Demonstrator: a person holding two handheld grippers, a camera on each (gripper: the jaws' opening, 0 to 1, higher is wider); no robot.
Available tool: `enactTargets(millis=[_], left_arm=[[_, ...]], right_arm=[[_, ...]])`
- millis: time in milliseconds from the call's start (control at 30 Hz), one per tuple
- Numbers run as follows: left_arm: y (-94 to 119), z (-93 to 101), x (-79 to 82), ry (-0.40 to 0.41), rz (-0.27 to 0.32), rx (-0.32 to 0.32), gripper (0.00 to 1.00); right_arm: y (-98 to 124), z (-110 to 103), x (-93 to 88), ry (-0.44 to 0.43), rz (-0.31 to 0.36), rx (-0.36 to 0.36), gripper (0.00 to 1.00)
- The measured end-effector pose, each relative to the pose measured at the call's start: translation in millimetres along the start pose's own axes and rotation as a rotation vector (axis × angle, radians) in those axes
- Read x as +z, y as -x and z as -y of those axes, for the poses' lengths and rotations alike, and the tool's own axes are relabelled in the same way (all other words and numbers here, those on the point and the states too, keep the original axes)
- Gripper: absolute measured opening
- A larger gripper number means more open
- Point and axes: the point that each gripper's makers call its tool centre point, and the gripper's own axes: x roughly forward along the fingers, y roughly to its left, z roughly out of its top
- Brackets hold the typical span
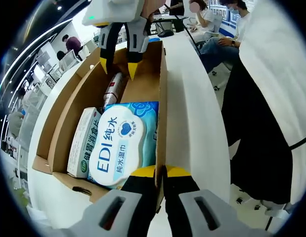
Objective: Operate the shoe box by opening the lid, removing the specified soft item, and placing it in the target area until the item is outside and the box remains undamaged.
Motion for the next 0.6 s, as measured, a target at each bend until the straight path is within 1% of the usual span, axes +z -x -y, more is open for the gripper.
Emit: enactTargets(millis=[167,267,333,400,467,533,600], left_arm=[[1.1,0.6,1.6,-0.001,0.000,0.002,0.04],[1.3,0.5,1.8,-0.001,0.002,0.003,0.04],[1.0,0.2,1.5,-0.001,0.002,0.005,0.04],[1.0,0.2,1.4,-0.001,0.002,0.004,0.04],[1.2,0.3,1.8,-0.001,0.001,0.003,0.04],[1.6,0.5,2.3,-0.002,0.002,0.003,0.04],[1.2,0.3,2.0,-0.004,0.002,0.004,0.04]], right_arm=[[-4.5,1.3,-0.5,0.009,-0.016,0.013,0.40],[-14.1,4.3,-2.0,0.007,-0.025,0.014,0.40],[-11.1,4.8,-1.7,0.006,-0.027,0.019,0.40],[-15.4,4.0,-4.5,0.016,-0.043,0.025,0.39],[-12.9,5.8,-6.3,0.023,-0.049,0.023,0.38],[-19.5,5.6,-10.0,0.025,-0.062,0.035,0.39],[-20.6,2.1,-12.7,0.020,-0.072,0.046,0.39]])
